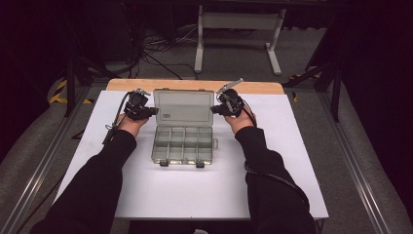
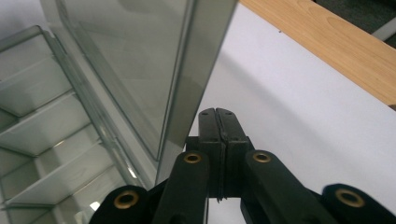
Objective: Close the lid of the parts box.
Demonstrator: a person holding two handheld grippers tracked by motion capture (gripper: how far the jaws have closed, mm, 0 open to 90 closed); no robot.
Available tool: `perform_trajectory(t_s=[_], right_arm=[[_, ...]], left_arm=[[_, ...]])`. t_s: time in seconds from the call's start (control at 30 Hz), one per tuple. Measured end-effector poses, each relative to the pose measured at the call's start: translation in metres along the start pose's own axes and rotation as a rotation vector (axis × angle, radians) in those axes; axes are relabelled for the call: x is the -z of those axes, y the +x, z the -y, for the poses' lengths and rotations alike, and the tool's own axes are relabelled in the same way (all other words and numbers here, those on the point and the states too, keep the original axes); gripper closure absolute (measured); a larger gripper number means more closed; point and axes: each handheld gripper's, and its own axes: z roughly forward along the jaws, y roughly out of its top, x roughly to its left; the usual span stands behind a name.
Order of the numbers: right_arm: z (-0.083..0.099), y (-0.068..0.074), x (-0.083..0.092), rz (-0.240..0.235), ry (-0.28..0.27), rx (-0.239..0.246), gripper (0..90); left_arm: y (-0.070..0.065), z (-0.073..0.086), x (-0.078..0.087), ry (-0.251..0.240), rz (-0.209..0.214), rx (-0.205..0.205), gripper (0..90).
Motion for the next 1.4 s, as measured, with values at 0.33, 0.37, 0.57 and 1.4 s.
perform_trajectory(t_s=[0.33,0.37,0.57,1.4], right_arm=[[0.002,0.015,0.024,-0.029,-0.014,0.065,90.0],[0.002,0.016,0.026,-0.029,-0.013,0.068,89.9],[0.001,0.024,0.041,-0.039,0.004,0.097,90.0],[0.002,0.051,0.06,-0.142,0.107,0.179,90.0]], left_arm=[[-0.009,0.0,0.021,-0.038,0.027,-0.058,89.6],[-0.01,0.001,0.023,-0.029,0.03,-0.053,89.6],[-0.011,0.0,0.034,-0.023,0.038,-0.059,89.6],[-0.035,0.015,0.064,0.103,0.105,-0.244,89.6]])
